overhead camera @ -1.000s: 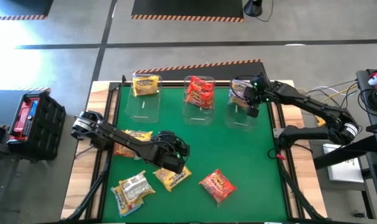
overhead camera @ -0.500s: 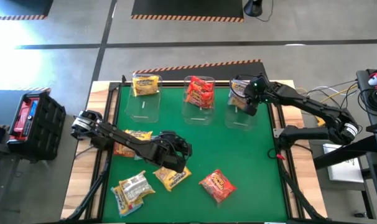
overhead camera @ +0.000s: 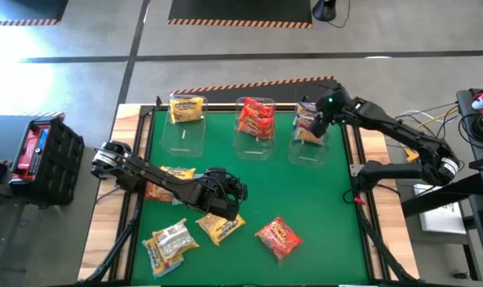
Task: Sort Maruchan noodles
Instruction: Put the orange noodle pack into the middle transparent bin
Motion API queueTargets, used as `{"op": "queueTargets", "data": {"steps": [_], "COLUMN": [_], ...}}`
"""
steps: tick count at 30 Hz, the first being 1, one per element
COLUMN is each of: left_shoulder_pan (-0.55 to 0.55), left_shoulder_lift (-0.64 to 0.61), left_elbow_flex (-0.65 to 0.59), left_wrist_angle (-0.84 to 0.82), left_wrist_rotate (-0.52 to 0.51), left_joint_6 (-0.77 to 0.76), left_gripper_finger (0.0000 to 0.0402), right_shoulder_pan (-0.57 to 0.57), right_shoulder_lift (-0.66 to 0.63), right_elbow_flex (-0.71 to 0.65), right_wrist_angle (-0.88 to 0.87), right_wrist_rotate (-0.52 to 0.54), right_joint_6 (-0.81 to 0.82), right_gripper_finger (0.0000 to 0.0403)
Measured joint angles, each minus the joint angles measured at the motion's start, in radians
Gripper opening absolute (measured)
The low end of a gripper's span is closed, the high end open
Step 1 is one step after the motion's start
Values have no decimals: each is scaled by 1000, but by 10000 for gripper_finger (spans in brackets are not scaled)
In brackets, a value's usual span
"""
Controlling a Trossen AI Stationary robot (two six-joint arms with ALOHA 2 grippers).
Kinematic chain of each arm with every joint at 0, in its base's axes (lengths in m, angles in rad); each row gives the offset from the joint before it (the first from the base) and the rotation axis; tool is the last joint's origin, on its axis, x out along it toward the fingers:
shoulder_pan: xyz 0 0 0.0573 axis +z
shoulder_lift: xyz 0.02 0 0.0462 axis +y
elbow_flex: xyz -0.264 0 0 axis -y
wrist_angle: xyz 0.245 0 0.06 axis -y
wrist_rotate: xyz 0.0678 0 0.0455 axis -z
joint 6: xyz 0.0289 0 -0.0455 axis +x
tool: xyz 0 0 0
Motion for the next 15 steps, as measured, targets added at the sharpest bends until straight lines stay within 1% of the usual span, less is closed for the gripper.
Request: {"op": "queueTargets", "data": {"steps": [4, 7, 9, 15], "left_shoulder_pan": [0, 0, 0, 5], "left_shoulder_lift": [-1, -3, -5, -9], "left_elbow_flex": [-1, -6, -17, -54], "left_wrist_angle": [-1, -1, -4, 14], "left_wrist_rotate": [29, 35, 47, 87], "left_joint_6": [24, 50, 56, 56], "left_gripper_finger": [99, 99, 99, 99], "right_shoulder_pan": [7, 45, 88, 301], "right_shoulder_lift": [0, -3, -8, -22], "right_elbow_flex": [65, 77, 72, 26], "right_wrist_angle": [-81, -109, -127, -173], "right_wrist_rotate": [-243, -359, -396, -405], "right_joint_6": [165, 264, 320, 476], "right_gripper_finger": [182, 182, 182, 182]}}
